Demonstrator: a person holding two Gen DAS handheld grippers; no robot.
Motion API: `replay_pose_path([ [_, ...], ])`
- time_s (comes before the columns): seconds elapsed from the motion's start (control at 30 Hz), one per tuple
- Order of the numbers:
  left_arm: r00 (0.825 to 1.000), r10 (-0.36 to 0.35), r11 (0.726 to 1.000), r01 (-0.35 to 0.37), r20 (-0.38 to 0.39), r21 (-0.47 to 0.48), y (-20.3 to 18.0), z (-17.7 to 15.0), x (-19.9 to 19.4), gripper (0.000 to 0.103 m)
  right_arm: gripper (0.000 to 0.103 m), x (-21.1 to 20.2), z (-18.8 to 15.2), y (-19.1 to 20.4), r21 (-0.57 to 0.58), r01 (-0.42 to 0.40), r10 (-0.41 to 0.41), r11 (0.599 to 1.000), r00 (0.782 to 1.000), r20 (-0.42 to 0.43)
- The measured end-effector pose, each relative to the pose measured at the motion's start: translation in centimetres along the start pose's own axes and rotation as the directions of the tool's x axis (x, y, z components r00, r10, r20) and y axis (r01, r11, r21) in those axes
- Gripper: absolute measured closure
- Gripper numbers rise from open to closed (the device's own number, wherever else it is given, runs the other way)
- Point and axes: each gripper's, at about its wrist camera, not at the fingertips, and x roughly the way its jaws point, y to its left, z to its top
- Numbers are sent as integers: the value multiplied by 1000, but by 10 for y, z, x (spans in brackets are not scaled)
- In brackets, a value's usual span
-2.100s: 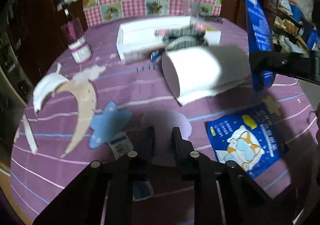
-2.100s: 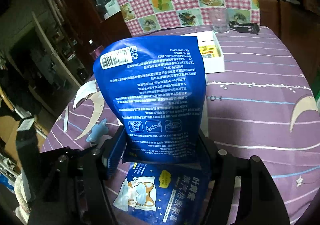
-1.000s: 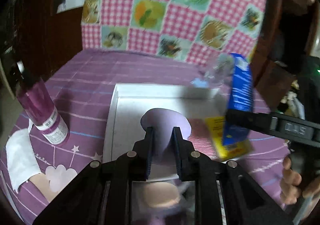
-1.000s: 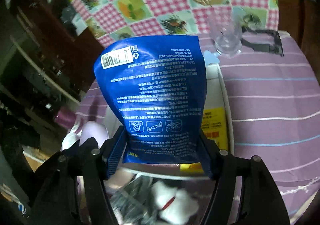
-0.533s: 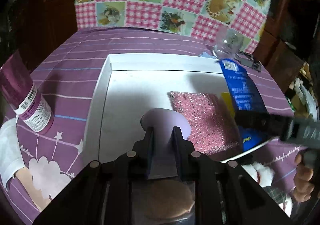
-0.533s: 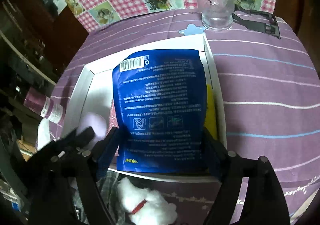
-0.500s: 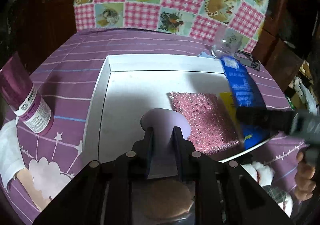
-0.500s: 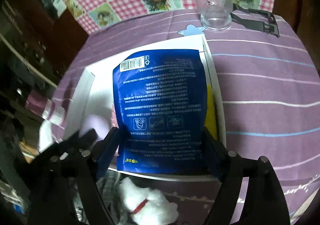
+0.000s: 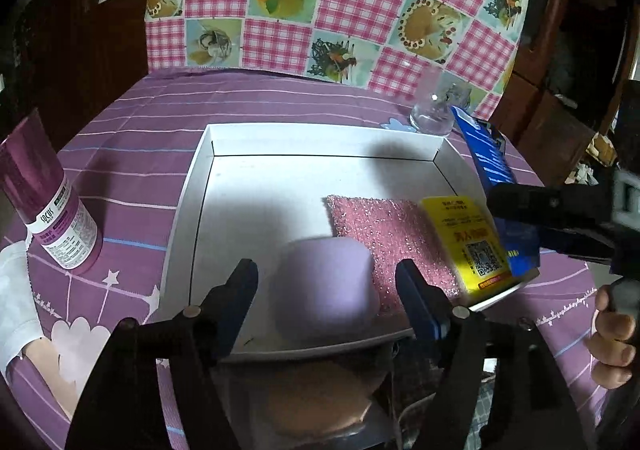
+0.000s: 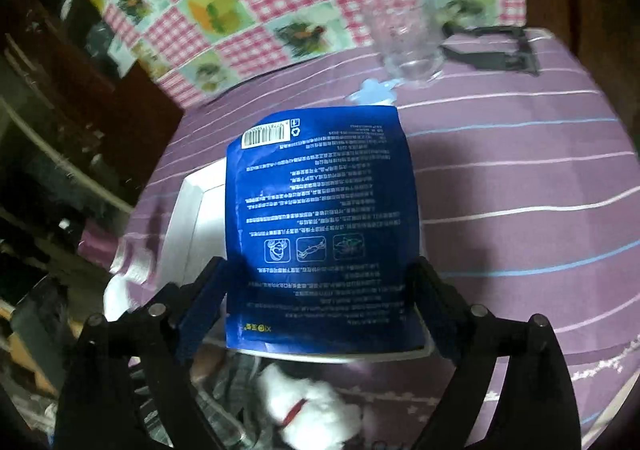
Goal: Organize soft objects
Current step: 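Lower sponge into tray with left tool while right tool lowers blue packet beside it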
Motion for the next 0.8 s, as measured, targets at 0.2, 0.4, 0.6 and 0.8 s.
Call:
replay_pose_path([
  [0.2,1000,7,1000,-7,10,13,-3,2,-7,31,13,-7,0,-4,47,-39,42,998,997,-57],
  [0.4,998,22,1000,-22,58,-9,2,7,-18,29,13,-31,-3,17,-73,184,-181,980,982,47],
  [0.6,996,45,999,-44,82,-9,4,8,-23,29,25,-45,-2,25,-97,58,-49,994,994,95],
  [0.8,994,44,999,-43,101,-16,6,10,-27,29,35,-41,-4,37,-152,84,-71,985,993,95],
])
